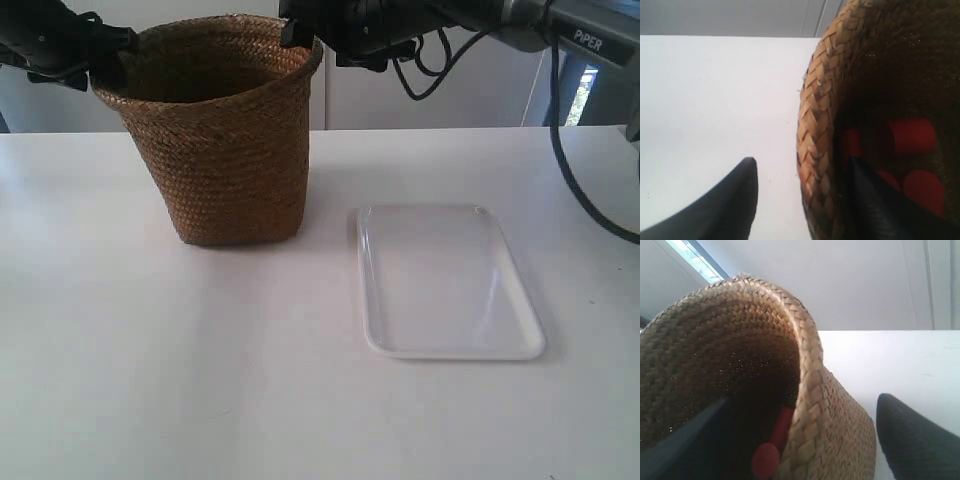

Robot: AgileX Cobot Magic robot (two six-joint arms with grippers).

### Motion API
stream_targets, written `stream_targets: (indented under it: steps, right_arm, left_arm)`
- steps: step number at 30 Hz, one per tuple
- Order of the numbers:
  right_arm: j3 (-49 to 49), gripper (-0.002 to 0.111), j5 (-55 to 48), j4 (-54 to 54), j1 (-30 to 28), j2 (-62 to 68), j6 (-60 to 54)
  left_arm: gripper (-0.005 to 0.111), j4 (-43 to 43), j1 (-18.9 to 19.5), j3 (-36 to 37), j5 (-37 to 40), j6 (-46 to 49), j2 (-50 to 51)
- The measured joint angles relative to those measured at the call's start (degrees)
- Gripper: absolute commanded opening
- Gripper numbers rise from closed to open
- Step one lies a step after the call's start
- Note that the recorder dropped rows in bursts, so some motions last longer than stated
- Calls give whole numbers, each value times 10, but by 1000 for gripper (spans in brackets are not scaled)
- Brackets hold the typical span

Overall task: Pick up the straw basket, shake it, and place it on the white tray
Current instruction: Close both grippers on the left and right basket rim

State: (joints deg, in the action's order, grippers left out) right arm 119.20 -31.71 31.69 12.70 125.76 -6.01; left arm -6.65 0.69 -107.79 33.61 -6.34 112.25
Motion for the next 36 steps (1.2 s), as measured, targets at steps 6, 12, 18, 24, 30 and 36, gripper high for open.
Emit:
stream_targets:
  steps: [6,12,18,24,30,36]
  right_arm:
    - [1,73,-8,-3,0,7,4]
    - [1,70,-17,-13,0,14,7]
    - [1,52,-17,-24,0,14,11]
    - [1,21,-17,-24,0,14,13]
    - [1,0,-17,-21,1,14,-10]
    - [8,0,-11,-21,7,14,-45]
  left_arm:
    - [58,0,0,0,-8,0,0]
    - [58,0,0,0,-9,0,0]
    - [58,-3,0,0,-10,0,0]
    - [49,-11,0,0,-10,0,0]
    - [12,-26,-2,0,-8,0,0]
    - [0,-28,-5,-1,-15,-2,0]
